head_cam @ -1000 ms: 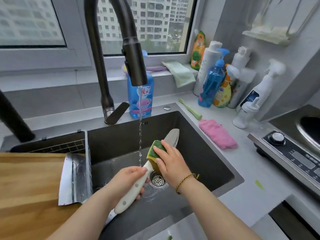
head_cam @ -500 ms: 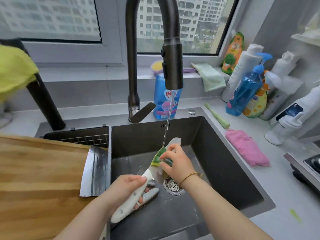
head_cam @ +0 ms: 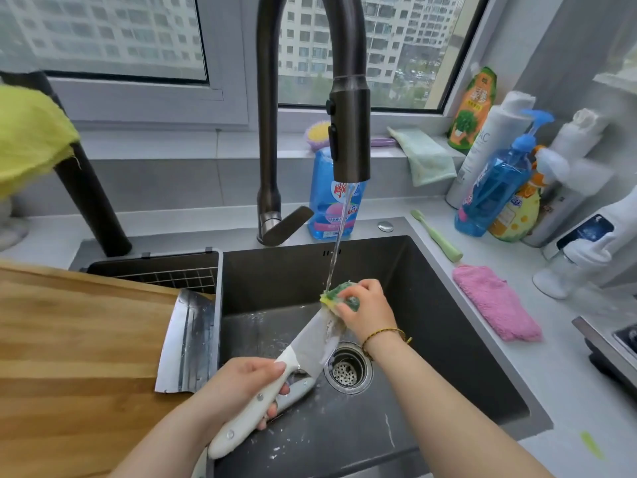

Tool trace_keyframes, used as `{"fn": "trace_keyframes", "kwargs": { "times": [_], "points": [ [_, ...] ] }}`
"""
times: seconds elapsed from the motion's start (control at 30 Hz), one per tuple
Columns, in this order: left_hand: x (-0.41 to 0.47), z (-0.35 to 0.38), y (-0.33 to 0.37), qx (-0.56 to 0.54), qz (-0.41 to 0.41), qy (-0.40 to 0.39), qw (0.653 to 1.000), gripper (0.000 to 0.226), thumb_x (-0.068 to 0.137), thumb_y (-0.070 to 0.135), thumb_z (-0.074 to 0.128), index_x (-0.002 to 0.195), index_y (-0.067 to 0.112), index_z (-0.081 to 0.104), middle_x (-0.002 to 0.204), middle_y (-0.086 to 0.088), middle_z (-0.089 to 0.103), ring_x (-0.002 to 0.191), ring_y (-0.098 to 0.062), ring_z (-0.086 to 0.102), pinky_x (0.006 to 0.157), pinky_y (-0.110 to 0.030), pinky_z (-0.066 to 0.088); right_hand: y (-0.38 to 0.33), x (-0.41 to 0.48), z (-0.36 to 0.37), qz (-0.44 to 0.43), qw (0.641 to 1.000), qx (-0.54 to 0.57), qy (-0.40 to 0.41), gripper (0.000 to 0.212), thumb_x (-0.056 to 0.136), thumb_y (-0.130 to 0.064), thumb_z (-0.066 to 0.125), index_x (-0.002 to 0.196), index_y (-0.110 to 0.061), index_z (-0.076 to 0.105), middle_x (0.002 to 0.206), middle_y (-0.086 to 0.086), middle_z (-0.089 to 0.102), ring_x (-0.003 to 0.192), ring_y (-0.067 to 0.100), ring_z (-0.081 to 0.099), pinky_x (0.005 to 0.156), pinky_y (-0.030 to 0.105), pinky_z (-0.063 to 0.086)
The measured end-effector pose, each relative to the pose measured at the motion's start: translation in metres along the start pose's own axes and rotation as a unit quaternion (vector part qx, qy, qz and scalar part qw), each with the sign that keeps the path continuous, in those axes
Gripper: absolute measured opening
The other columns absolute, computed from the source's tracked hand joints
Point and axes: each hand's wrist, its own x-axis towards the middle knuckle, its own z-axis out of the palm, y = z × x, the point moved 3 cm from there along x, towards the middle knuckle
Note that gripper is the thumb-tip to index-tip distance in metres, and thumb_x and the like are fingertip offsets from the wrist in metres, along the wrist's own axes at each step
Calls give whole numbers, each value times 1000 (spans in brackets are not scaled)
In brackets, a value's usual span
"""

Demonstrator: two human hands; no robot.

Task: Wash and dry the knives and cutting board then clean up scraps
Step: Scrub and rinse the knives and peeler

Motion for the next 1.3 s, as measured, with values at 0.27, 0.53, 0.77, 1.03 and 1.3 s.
{"fn": "trace_keyframes", "kwargs": {
  "times": [0.27, 0.53, 0.77, 1.03, 1.3],
  "points": [
    [-9, -2, 0, -17, 1, 8, 1000, 28, 93, 15, 50, 73, -3, 56, 43, -3, 56, 33, -12, 48, 32, -20, 40, -10, -17, 17, -68, 995, -24, -64, 24, 86, -23, 60, 108, -15, 64, 115, -2, 39, 111, 19, 49, 86, 17, 33],
    [-8, 0, 0, -27, -5, 11, 1000, 29, 94, 15, 49, 71, -2, 56, 43, -4, 55, 31, -12, 47, 32, -19, 40, -17, -24, 17, -110, 989, -63, -79, 28, 85, -23, 60, 112, -16, 62, 125, 3, 40, 114, 20, 46, 92, 19, 34],
    [-2, 2, -4, -10, -2, 5, 1000, 19, 90, 14, 56, 75, 3, 57, 57, -4, 62, 39, -12, 52, 35, -21, 42, 2, 1, -2, 1, 1000, -10, 0, 25, 87, -22, 59, 110, -13, 60, 124, 6, 39, 108, 22, 50, 91, 23, 38],
    [3, -4, -4, 186, 18, 31, 982, 28, 82, 14, 65, 99, 14, 42, 82, -8, 59, 60, -12, 53, 56, -22, 44, -14, -31, 28, -117, 988, 65, -77, 23, 85, -19, 62, 106, -11, 62, 104, -6, 33, 95, 8, 42, 84, 8, 31],
    [8, -3, -4, 357, 80, 86, 927, 25, 87, 21, 58, 99, 24, 35, 90, 0, 57, 66, -14, 58, 57, -25, 49, 23, -11, 7, 85, 974, 208, 8, 11, 85, -11, 59, 96, -14, 61, 117, 13, 54, 94, 16, 52, 85, 24, 42]
  ]
}}
